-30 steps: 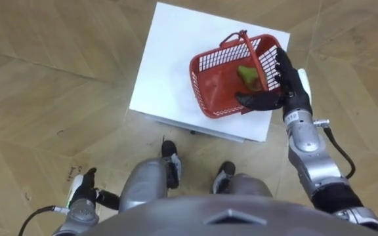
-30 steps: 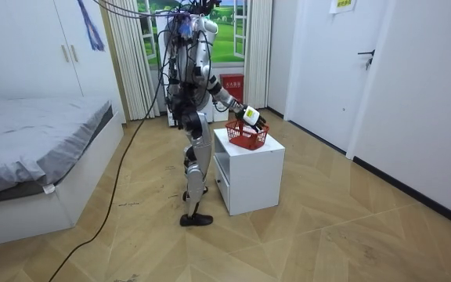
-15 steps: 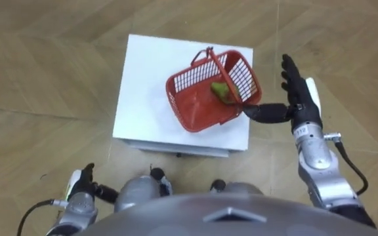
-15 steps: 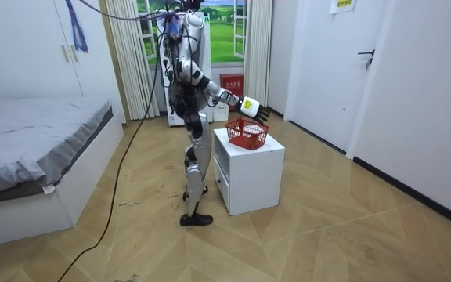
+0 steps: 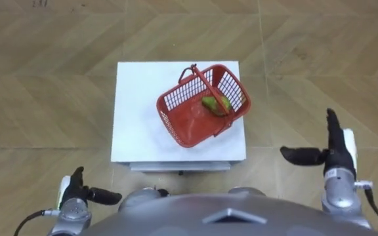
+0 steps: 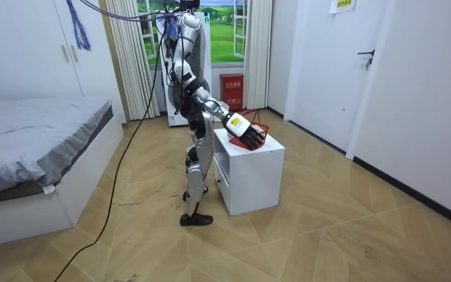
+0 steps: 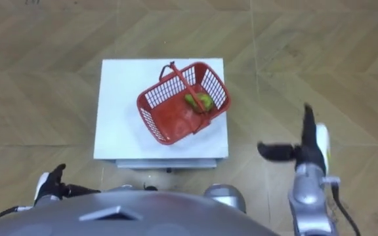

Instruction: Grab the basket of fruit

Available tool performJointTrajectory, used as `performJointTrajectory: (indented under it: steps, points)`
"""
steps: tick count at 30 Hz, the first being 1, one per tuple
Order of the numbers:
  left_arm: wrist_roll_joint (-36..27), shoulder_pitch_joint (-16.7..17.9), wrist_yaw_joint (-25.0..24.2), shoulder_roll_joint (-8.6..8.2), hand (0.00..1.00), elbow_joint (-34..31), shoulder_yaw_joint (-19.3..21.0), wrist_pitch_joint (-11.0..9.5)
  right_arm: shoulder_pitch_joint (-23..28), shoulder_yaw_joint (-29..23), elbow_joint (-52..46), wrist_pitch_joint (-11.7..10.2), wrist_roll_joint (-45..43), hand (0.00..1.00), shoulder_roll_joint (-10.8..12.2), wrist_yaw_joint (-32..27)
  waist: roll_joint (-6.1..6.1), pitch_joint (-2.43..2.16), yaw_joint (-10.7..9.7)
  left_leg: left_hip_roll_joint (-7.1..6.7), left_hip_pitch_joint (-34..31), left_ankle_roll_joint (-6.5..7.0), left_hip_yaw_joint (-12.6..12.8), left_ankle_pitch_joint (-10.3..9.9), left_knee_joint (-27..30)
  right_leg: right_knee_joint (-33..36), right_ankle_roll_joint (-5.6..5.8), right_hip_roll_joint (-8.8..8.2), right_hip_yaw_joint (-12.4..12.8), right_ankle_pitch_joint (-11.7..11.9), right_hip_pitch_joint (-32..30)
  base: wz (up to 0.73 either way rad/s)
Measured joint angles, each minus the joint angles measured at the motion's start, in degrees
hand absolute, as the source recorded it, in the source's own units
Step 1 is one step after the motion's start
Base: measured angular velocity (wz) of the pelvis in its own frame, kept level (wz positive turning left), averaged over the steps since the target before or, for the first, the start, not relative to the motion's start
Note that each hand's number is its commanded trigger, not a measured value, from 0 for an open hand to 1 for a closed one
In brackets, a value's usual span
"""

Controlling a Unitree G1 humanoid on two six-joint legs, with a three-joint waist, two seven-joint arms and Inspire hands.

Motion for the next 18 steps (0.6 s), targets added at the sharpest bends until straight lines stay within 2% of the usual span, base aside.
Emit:
performJointTrajectory:
  steps: [2,3,6,8,11,14,18]
  points:
    - [0.3,0.92,0.0,-0.03,0.0,0.05,1.73,0.04,0.34,-1.06,5.71,0.37,1.56,0.0,0.39,0.38,-0.59,0.08,-0.03,-0.06,0.84,-0.18,0.15,-0.12,-0.3,-0.04,0.03,-0.02,0.0,-0.37,0.67,-0.07]
    - [0.56,1.56,0.0,-0.07,0.0,0.25,2.63,0.23,0.28,-1.72,10.0,0.94,1.59,0.0,0.4,1.24,-0.62,-0.2,-0.05,-0.07,0.94,-0.25,0.28,-0.24,-0.2,-0.01,-0.05,-0.06,0.03,-0.62,0.79,0.0]
    - [1.74,1.74,-0.12,-0.1,0.0,2.01,4.48,2.24,-1.27,-2.09,20.32,4.88,1.29,0.0,0.37,3.81,-0.73,-0.16,-0.1,-0.11,1.78,-0.4,-0.55,-0.39,-0.21,-0.27,-0.07,-0.03,-0.74,-0.91,2.5,0.12]
    - [3.82,2.48,-0.67,-0.17,0.0,2.4,4.68,4.76,-2.41,-2.05,25.47,8.18,1.09,0.0,0.85,6.11,-0.83,-0.11,0.07,-0.12,2.49,-0.66,-0.76,-1.33,0.86,-0.87,-0.39,-0.17,-1.08,-1.83,3.93,0.03]
    - [7.67,3.34,-3.23,-0.45,0.0,2.25,4.84,7.74,-4.01,-2.01,28.75,11.94,-0.65,0.0,1.58,9.56,-1.14,-0.08,0.17,-0.15,2.9,-0.76,-1.32,-1.51,1.91,-0.78,-0.55,-0.33,-1.61,-2.8,4.66,0.09]
    - [9.43,3.43,-5.29,-0.63,0.0,2.15,5.17,9.67,-5.81,-1.95,29.21,14.98,-1.54,0.0,1.8,12.1,-1.21,-0.05,0.39,-0.24,2.65,-0.76,-2.07,-1.5,2.08,-0.8,-0.57,-0.32,-2.12,-2.82,4.88,0.11]
    - [10.2,3.43,-6.49,-0.76,0.0,1.63,5.05,11.96,-7.54,-1.91,29.09,17.55,-2.36,0.0,1.8,13.37,-1.24,-0.02,0.32,-0.45,2.61,-0.81,-3.48,-1.73,2.65,-0.74,-0.5,-0.44,-3.31,-3.16,5.73,0.17]
